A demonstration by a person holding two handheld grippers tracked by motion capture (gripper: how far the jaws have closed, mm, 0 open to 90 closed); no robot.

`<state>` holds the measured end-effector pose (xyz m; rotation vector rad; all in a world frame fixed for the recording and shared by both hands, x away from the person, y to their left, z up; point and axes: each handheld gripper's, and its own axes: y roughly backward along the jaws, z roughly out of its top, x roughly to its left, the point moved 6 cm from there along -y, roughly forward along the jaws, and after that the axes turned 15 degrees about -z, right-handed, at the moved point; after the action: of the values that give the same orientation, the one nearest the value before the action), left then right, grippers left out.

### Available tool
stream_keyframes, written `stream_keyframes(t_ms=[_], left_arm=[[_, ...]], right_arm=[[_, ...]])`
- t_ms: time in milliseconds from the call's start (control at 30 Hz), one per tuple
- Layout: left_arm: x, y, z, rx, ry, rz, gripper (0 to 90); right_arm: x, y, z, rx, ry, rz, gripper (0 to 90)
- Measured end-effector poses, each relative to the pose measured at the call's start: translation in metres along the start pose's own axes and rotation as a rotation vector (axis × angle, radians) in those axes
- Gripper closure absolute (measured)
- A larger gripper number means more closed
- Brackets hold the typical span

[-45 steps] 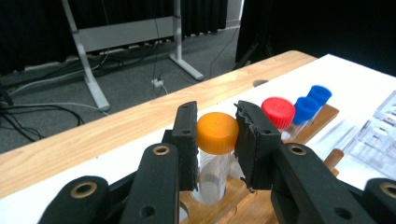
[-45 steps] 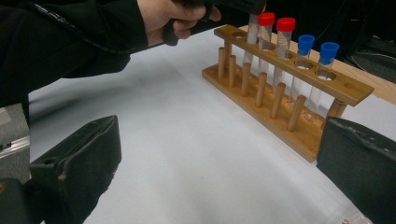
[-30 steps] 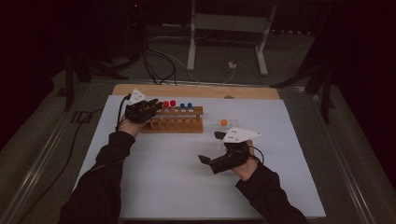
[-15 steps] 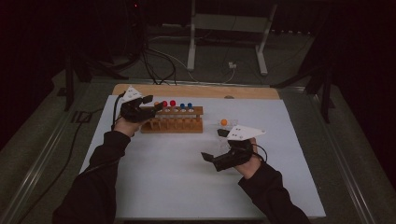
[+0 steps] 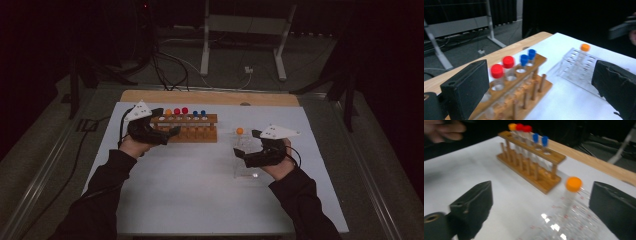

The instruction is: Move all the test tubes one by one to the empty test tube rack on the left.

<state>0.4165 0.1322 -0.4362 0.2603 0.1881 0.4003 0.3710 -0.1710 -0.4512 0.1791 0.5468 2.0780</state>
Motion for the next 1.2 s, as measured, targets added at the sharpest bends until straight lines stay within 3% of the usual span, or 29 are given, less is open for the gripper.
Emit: stream_keyframes(t_ms=[200, 267, 367, 467, 733, 933, 1200], left_arm=[[-0.017, -0.003, -0.003, 0.004, -0.018, -0.042, 2.2], [-0.02, -0.004, -0.004, 0.002, -0.021, -0.052, 2.2], [-0.023, -0.005, -0.005, -0.001, -0.022, -0.056, 2.2], [-0.024, -0.005, -0.007, 0.004, -0.02, -0.061, 2.2], [-0.025, -0.005, -0.007, 0.004, -0.02, -0.066, 2.2], [-0.025, -0.005, -0.009, 0.007, -0.018, -0.067, 2.2], [-0.024, -0.006, -0.011, 0.01, -0.009, -0.076, 2.2]], right_arm=[[-0.013, -0.023, -0.016, 0.059, -0.016, -0.041, 19.4], [-0.017, -0.029, -0.02, 0.071, -0.022, -0.043, 32.0], [-0.023, -0.036, -0.023, 0.086, -0.044, -0.053, 41.8], [-0.026, -0.043, -0.024, 0.1, -0.049, -0.06, 47.0], [-0.026, -0.059, -0.028, 0.155, 0.011, -0.074, 60.7], [-0.024, -0.064, -0.025, 0.148, 0.019, -0.063, 67.9], [-0.025, -0.066, -0.024, 0.143, 0.02, -0.09, 74.8]])
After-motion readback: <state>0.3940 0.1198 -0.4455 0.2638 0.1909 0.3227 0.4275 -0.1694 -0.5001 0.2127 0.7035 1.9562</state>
